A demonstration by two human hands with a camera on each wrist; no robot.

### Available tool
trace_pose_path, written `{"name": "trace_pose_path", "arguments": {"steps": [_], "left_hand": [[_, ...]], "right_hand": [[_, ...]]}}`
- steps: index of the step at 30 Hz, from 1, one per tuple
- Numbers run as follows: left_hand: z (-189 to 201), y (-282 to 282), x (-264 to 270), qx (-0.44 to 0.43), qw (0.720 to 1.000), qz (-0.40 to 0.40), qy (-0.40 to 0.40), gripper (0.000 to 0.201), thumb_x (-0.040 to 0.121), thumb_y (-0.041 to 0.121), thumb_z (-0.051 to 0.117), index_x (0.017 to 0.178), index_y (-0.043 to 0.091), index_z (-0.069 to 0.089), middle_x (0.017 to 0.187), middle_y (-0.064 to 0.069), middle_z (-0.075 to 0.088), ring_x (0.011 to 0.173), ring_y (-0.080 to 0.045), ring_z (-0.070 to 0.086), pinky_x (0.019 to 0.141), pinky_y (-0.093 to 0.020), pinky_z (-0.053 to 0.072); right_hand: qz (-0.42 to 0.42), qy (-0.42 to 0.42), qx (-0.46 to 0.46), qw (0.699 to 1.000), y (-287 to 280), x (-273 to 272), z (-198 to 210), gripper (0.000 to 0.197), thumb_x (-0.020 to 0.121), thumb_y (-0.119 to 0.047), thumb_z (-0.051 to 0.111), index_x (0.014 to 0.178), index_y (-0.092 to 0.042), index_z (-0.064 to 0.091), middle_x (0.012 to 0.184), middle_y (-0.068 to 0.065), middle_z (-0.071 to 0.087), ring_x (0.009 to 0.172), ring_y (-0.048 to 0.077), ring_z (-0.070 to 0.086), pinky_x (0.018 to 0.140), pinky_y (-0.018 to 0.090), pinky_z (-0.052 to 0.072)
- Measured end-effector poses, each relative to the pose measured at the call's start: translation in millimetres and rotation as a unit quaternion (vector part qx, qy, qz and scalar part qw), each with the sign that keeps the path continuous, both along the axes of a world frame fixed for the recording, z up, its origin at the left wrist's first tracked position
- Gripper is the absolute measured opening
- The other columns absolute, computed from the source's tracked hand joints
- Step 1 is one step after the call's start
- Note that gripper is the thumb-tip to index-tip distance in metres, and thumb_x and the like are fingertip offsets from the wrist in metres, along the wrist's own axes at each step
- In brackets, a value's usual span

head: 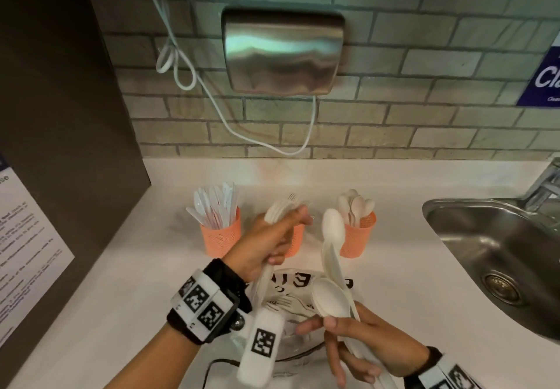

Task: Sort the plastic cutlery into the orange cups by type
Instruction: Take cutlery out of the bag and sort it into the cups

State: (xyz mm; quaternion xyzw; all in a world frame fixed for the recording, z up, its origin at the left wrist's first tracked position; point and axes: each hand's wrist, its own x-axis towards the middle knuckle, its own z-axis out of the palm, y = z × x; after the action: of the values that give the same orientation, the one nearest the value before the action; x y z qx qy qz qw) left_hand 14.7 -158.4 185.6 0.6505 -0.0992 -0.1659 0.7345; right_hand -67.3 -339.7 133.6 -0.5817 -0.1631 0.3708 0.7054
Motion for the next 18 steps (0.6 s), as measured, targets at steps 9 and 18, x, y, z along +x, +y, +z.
{"name": "trace_pose_path", "arguments": {"steps": [9, 18], "left_hand": [[1.6, -13.8, 3.2, 0.096, 0.987, 0.095, -0.081, 0.013, 0.083, 0.004, 0.063, 0.077, 0.008, 0.052, 0.049, 0.004, 0.044, 0.029, -0.001, 0.032, 0.032, -0.01, 0.023], [-7.5, -5.2, -0.6, 0.1, 0.983, 0.138, -0.066, 0.017, 0.084, 0.0, 0.062, 0.069, 0.009, 0.058, 0.038, 0.009, 0.049, 0.026, 0.0, 0.037, 0.031, -0.01, 0.028]], "right_hand": [[-0.048, -0.027, -0.045, 0.997, 7.0, 2.6, -1.3, 0.042, 0.085, -0.039, 0.055, 0.12, -0.015, 0.055, 0.076, 0.011, 0.071, 0.027, 0.004, 0.035, 0.03, 0.015, 0.033], [-0.213, -0.264, -0.278, 0.899, 16.7, 5.8, -18.1, 0.017, 0.09, -0.037, 0.054, 0.105, -0.041, 0.047, 0.087, 0.005, 0.069, 0.062, 0.019, 0.064, 0.051, 0.028, 0.052]]}}
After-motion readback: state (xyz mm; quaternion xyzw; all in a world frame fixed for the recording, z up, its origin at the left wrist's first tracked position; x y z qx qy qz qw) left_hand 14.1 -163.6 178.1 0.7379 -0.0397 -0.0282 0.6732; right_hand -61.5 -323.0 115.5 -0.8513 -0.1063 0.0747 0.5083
